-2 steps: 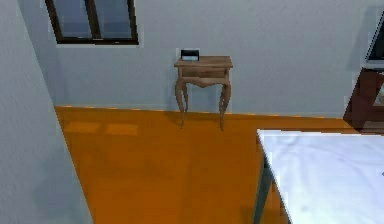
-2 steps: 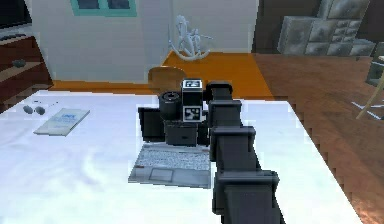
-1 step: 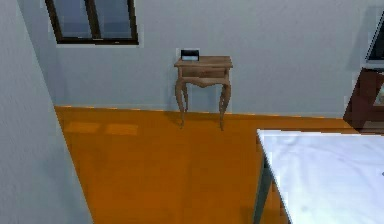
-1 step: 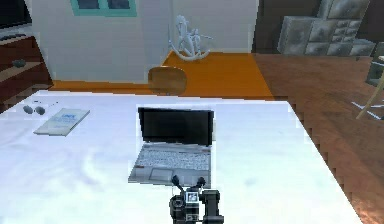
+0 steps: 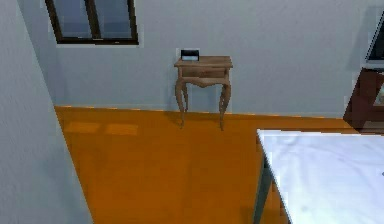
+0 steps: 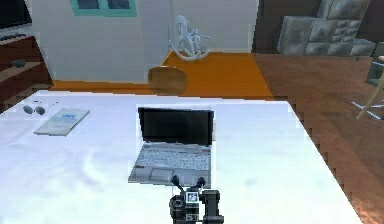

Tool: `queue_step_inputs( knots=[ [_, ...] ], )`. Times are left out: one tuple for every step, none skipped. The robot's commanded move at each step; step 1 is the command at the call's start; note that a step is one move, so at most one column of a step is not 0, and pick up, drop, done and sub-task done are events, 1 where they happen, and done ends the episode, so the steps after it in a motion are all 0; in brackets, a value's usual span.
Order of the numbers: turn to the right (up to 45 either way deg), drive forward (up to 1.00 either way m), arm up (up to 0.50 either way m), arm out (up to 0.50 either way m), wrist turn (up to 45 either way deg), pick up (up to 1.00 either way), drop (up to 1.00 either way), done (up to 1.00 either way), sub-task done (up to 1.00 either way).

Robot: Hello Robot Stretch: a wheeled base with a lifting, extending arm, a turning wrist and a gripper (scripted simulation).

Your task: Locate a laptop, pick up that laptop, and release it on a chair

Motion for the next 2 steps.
queue_step_inputs(
  knots=[
    [0.0, 0.00, 0.10, 0.00, 0.0, 0.00, 0.00, 0.00, 0.00],
    [0.0, 0.00, 0.22, 0.00, 0.0, 0.00, 0.00, 0.00, 0.00]
  ],
)
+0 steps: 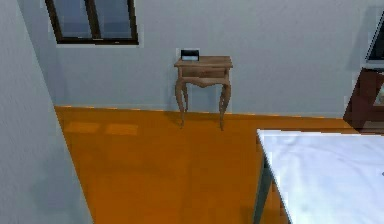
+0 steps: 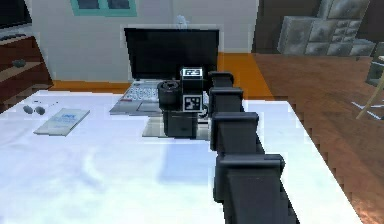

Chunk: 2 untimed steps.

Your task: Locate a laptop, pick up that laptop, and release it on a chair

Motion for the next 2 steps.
queue_step_inputs(
  knots=[
    [0.0, 0.00, 0.00, 0.00, -45.0, 0.00, 0.00, 0.00, 0.00],
    [0.0, 0.00, 0.00, 0.00, -45.0, 0.00, 0.00, 0.00, 0.00]
  ],
)
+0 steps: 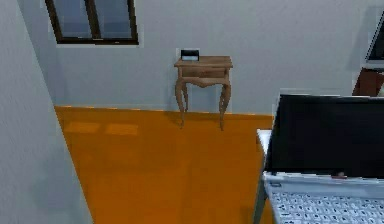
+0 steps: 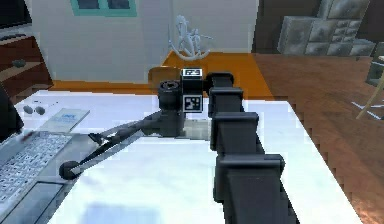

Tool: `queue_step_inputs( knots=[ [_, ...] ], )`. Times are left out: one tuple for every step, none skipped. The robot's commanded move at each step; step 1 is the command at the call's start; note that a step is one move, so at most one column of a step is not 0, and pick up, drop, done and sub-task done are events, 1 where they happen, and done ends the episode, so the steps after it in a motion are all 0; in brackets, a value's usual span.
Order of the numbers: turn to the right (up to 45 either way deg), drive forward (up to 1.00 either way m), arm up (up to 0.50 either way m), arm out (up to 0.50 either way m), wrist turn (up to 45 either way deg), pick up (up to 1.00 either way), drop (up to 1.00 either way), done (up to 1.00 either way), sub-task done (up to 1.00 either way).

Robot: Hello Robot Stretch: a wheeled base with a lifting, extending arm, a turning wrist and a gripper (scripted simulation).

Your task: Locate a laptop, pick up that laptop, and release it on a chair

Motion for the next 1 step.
queue_step_inputs(
  knots=[
    [0.0, 0.00, 0.00, 0.00, -45.0, 0.00, 0.00, 0.00, 0.00]
  ],
)
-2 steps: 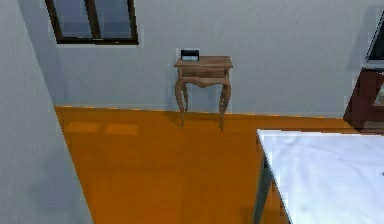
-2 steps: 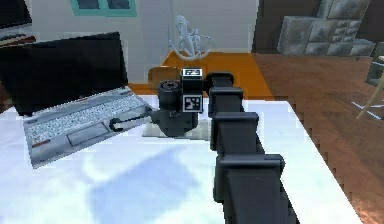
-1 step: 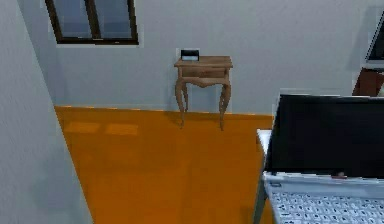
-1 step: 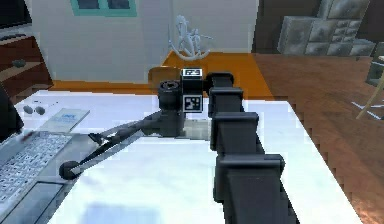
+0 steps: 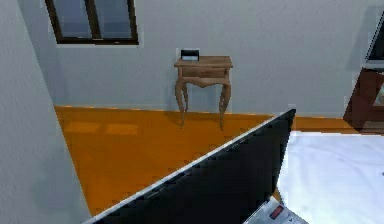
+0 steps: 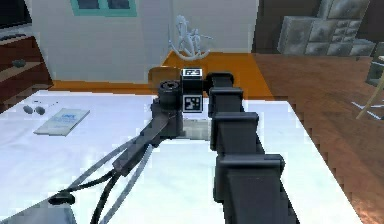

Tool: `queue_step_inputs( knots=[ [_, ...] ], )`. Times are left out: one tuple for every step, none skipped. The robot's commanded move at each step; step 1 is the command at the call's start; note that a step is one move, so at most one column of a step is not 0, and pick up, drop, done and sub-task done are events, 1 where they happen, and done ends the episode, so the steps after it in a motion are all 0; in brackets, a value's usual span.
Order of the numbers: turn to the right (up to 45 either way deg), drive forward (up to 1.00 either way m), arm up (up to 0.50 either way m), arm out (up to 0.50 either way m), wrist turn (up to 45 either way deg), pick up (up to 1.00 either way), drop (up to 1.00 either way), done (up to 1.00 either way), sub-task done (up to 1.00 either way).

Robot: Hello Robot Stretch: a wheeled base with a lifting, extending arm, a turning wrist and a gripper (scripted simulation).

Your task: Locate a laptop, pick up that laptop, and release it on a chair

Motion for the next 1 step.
queue_step_inputs(
  knots=[
    [0.0, 0.00, 0.00, -0.20, 0.0, 0.00, 0.00, 0.00, 0.00]
  ],
)
